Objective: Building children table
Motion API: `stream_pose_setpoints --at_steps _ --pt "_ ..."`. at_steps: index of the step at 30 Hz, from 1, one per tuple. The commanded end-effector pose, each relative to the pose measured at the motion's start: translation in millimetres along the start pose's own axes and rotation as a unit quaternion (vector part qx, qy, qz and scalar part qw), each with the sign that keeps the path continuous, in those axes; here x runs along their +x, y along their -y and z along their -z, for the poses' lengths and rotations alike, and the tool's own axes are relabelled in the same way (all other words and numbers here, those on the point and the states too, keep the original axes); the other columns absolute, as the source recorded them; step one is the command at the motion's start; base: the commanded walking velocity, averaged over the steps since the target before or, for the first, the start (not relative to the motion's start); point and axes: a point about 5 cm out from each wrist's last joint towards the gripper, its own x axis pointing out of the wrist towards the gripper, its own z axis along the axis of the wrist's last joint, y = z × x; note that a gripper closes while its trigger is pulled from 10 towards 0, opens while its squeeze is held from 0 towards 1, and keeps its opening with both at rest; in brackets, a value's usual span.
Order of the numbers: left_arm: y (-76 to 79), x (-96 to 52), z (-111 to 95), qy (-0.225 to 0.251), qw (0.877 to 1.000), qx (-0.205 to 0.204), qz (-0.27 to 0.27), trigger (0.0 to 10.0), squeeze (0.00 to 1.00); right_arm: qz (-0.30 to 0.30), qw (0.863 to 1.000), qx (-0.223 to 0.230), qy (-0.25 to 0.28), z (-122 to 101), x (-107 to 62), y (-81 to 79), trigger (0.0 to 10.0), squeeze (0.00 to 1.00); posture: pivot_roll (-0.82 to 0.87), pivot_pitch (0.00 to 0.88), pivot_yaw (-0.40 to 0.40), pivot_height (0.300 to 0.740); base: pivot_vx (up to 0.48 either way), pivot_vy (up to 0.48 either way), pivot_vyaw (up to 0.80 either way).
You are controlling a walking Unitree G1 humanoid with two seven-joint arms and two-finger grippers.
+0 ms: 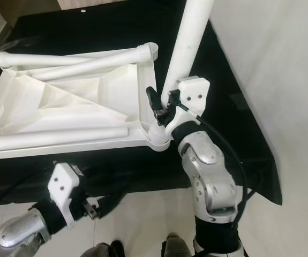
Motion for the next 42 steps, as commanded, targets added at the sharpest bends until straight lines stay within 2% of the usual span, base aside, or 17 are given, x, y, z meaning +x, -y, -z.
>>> stream_pose_setpoints --at_steps 1,7,9,11,17,20,21,22,24,25,27,28,29,30,37,38,42 --pt "-4.7 -2.0 4.3 -0.008 1.000 0.004 -0.013 10.0 0.00 -0.021 0.997 0.012 -0.072 31.0 0.0 -10.7 10.0 0.00 -0.01 0.184 0.077 0.740 0.000 0.000 0.00" --pt "-6.3 0.2 5.1 -0.005 1.000 0.007 -0.019 10.0 0.00 -0.064 0.997 0.005 -0.046 25.2 1.7 -19.7 10.0 0.00 -0.01 0.170 0.078 0.740 0.000 0.000 0.00" --pt "-8.4 5.3 1.1 0.008 1.000 0.012 -0.028 10.0 0.00 -0.152 0.988 0.027 -0.003 8.9 6.3 -24.6 10.0 0.00 -0.01 0.149 0.077 0.740 0.000 0.000 0.00" --pt "-10.3 7.9 -1.4 0.015 0.999 0.015 -0.031 10.0 0.00 -0.192 0.980 0.042 0.016 0.2 8.6 -25.6 10.0 0.00 -0.01 0.141 0.074 0.740 0.000 0.000 0.00" --pt "-14.6 12.5 -10.1 0.031 0.999 0.020 -0.033 10.0 0.00 -0.247 0.966 0.055 0.045 -15.4 13.3 -23.6 10.0 0.00 -0.01 0.124 0.065 0.740 0.000 0.000 0.00" --pt "-18.5 16.1 -25.8 0.055 0.998 0.025 -0.026 10.0 0.00 -0.260 0.961 0.066 0.064 -27.3 19.9 -18.3 10.0 0.00 -0.01 0.108 0.058 0.740 0.000 0.000 0.00" --pt "-24.1 18.8 -48.4 0.095 0.995 0.019 -0.022 10.0 0.00 -0.257 0.964 0.026 0.062 -28.5 24.2 -17.0 10.0 0.00 -0.01 0.100 0.054 0.740 0.000 0.000 0.00" --pt "-24.1 18.8 -48.4 0.095 0.995 0.019 -0.022 10.0 0.00 -0.257 0.964 0.026 0.062 -28.5 24.2 -17.0 10.0 0.00 -0.01 0.100 0.054 0.740 0.000 0.000 0.00" --pt "-33.3 21.9 -94.0 0.179 0.984 0.025 -0.010 10.0 0.00 -0.236 0.969 -0.055 0.045 -23.1 32.6 -15.0 10.0 0.00 -0.01 0.091 0.050 0.740 0.000 0.000 0.00" --pt "-33.3 21.9 -94.0 0.179 0.984 0.025 -0.010 10.0 0.00 -0.236 0.969 -0.055 0.045 -23.1 32.6 -15.0 10.0 0.00 -0.01 0.091 0.050 0.740 0.000 0.000 0.00" --pt "-40.5 23.1 -128.7 0.242 0.970 0.030 0.002 10.0 0.02 -0.222 0.972 -0.072 0.040 -19.5 39.1 -14.0 10.0 0.00 0.00 0.076 0.048 0.740 0.000 0.000 0.00" --pt "-42.1 22.7 -140.0 0.262 0.965 0.032 0.008 10.0 0.80 -0.219 0.972 -0.074 0.039 -18.8 40.8 -14.0 10.0 0.00 -0.01 0.074 0.048 0.740 0.000 0.000 0.00" --pt "-42.1 22.7 -140.0 0.262 0.965 0.032 0.008 10.0 0.80 -0.219 0.972 -0.074 0.039 -18.8 40.8 -14.0 10.0 0.00 -0.01 0.074 0.048 0.740 0.000 0.000 0.00" --pt "-42.5 22.6 -154.3 0.286 0.957 0.034 0.023 10.0 1.00 -0.218 0.972 -0.083 0.037 -17.6 43.6 -13.3 10.0 0.00 -0.01 0.064 0.049 0.740 0.000 0.000 0.00" --pt "-43.1 25.5 -179.5 0.311 0.946 0.081 0.036 10.0 1.00 -0.222 0.966 -0.126 0.038 -15.7 49.7 -14.9 10.0 0.00 -0.01 0.047 0.055 0.740 0.000 0.000 0.00" --pt "-47.2 30.7 -182.0 0.306 0.948 0.085 0.021 10.0 0.00 -0.239 0.961 -0.133 0.045 -16.6 48.1 -21.5 10.0 0.00 -0.01 0.043 0.056 0.740 0.000 0.000 0.00" --pt "-55.9 42.5 -184.0 0.294 0.952 0.087 -0.010 10.0 0.00 -0.287 0.945 -0.148 0.055 -16.1 42.1 -38.0 10.0 0.00 -0.01 0.038 0.055 0.740 0.000 0.000 0.00"
